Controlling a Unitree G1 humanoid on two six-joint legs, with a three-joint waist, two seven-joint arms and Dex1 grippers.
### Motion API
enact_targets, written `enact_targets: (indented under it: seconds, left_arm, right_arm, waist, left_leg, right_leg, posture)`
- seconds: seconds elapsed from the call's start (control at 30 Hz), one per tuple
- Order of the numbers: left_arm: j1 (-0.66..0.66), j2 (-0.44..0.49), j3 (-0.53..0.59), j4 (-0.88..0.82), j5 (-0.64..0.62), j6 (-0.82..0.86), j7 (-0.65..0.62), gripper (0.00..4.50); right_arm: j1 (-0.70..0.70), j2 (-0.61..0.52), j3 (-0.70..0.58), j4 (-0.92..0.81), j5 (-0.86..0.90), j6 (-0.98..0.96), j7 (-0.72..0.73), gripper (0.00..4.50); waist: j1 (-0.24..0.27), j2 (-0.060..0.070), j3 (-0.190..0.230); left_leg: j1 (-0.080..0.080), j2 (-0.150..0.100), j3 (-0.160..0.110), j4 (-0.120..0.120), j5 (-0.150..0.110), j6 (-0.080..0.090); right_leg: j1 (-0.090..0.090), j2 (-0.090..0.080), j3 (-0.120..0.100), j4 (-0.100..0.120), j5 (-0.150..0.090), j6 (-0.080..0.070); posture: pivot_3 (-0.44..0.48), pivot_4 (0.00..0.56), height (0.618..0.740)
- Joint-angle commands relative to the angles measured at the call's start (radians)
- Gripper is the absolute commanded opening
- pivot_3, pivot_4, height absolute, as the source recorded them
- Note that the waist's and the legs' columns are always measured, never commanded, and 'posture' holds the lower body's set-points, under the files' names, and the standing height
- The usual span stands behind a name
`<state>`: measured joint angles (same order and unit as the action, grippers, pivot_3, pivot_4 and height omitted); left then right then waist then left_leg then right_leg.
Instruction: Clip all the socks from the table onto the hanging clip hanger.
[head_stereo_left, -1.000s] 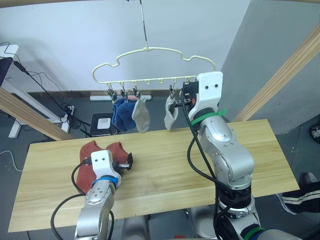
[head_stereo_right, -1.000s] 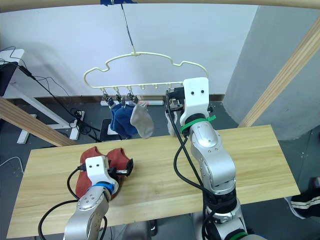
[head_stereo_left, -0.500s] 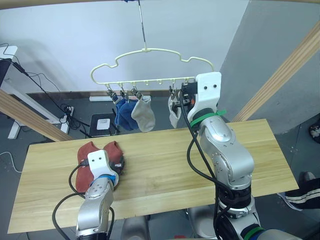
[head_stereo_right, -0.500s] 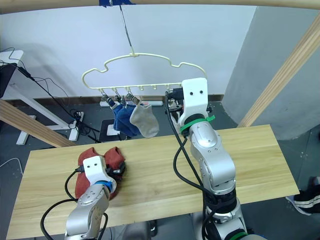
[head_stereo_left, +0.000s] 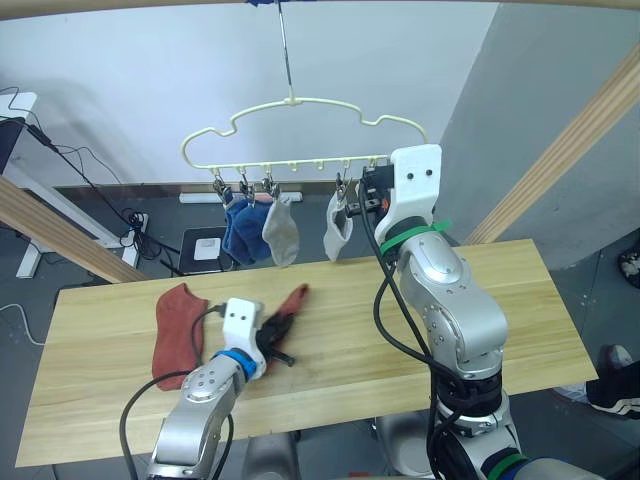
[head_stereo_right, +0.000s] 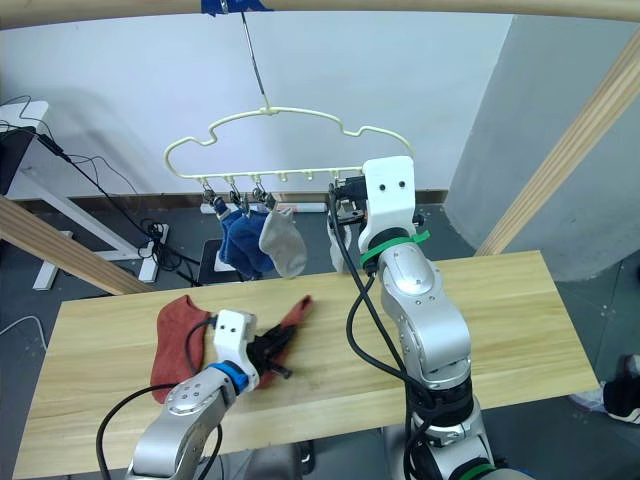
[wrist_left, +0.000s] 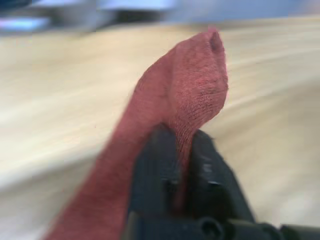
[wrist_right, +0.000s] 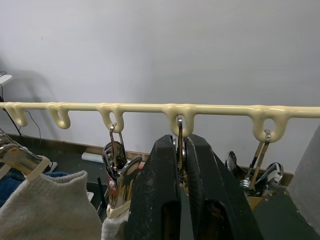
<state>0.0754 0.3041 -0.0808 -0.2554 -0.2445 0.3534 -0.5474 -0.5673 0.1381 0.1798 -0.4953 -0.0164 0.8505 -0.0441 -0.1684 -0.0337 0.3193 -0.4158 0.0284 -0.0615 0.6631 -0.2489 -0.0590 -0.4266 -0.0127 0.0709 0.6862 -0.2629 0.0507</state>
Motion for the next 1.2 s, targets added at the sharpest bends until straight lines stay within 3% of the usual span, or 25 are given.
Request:
enact_targets:
  seconds: [0.03, 0.17, 0.33, 0.67, 1.2]
  left_arm:
    - [-0.051, 0.015, -0.040, -0.045, -0.059, -0.041, -0.115, 0.05]
    - [-0.121, -0.005, -0.060, -0.008, -0.035, -0.104, -0.121, 0.05]
    - [-0.216, -0.135, -0.070, 0.039, 0.026, -0.172, 0.023, 0.05]
    - [-0.264, -0.304, -0.097, 0.134, 0.150, -0.257, 0.248, 0.05]
    - [-0.339, -0.368, -0.109, 0.194, 0.178, -0.307, 0.316, 0.05]
  right_arm:
    - [-0.031, 0.011, 0.009, -0.034, 0.005, -0.027, 0.005, 0.00]
    - [-0.033, 0.009, 0.007, -0.034, 0.003, -0.028, 0.004, 0.00]
    - [-0.035, 0.005, 0.005, -0.037, 0.000, -0.025, 0.002, 0.00]
    - [-0.036, 0.004, 0.006, -0.036, -0.002, -0.027, 0.000, 0.00]
    - [-0.029, 0.006, 0.015, -0.041, -0.001, -0.015, 0.001, 0.00]
  waist:
    - [0.000, 0.000, 0.000]
    - [-0.002, 0.000, 0.000]
    - [-0.001, 0.000, 0.000]
    - [-0.003, 0.000, 0.000]
    - [-0.004, 0.000, 0.000]
  left_leg:
    - [0.000, 0.000, 0.000, 0.000, 0.000, 0.000]
    - [0.000, -0.001, 0.001, 0.000, 0.000, 0.000]
    - [-0.002, -0.001, 0.000, 0.000, 0.000, 0.000]
    - [-0.002, -0.002, 0.001, 0.000, 0.000, 0.000]
    - [-0.002, -0.001, 0.001, 0.000, 0.000, 0.000]
  right_leg:
    - [0.000, 0.000, 0.000, 0.000, 0.000, 0.000]
    - [0.000, 0.000, 0.000, -0.001, 0.000, 0.000]
    - [0.000, 0.000, 0.000, -0.004, 0.001, 0.001]
    - [0.000, 0.000, 0.001, -0.004, 0.002, 0.001]
    - [0.000, 0.002, 0.001, -0.005, 0.003, 0.001]
  posture:
    - [-0.238, 0.266, 0.737]
    - [-0.245, 0.266, 0.737]
    - [-0.246, 0.264, 0.737]
    - [-0.251, 0.263, 0.737]
    - [-0.262, 0.263, 0.737]
